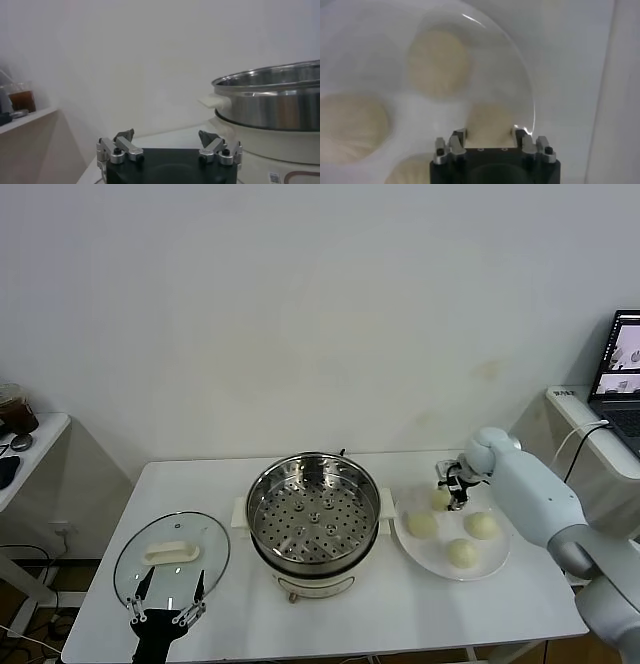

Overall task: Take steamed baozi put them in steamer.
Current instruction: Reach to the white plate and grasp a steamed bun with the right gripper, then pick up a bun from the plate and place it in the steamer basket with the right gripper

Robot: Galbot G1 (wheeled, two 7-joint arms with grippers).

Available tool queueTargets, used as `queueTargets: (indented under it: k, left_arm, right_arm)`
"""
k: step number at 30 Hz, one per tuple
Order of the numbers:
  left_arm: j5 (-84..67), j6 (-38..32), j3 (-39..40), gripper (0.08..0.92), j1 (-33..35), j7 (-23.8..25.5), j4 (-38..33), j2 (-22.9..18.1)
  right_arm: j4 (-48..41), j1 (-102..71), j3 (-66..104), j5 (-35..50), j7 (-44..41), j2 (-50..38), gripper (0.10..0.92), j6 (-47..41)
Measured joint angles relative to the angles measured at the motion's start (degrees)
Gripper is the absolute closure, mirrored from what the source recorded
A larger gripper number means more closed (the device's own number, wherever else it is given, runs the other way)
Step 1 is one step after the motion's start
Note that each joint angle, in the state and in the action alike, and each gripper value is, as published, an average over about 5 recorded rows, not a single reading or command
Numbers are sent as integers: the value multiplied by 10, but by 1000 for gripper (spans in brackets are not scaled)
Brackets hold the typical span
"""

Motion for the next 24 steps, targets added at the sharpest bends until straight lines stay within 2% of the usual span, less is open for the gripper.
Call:
queueTargets:
  k: [6,14,24]
  left_arm:
    - [-1,0,-1,177,-1,1,-2,2]
    - [-7,2,-2,177,-3,3,-4,6]
    - [-18,2,-3,177,-9,6,-6,16]
  right_arm:
    - [13,6,-12,13,-8,-10,564,-6]
    - [61,37,-50,63,-22,-46,559,-11]
    - [160,158,-148,196,-45,-84,550,4]
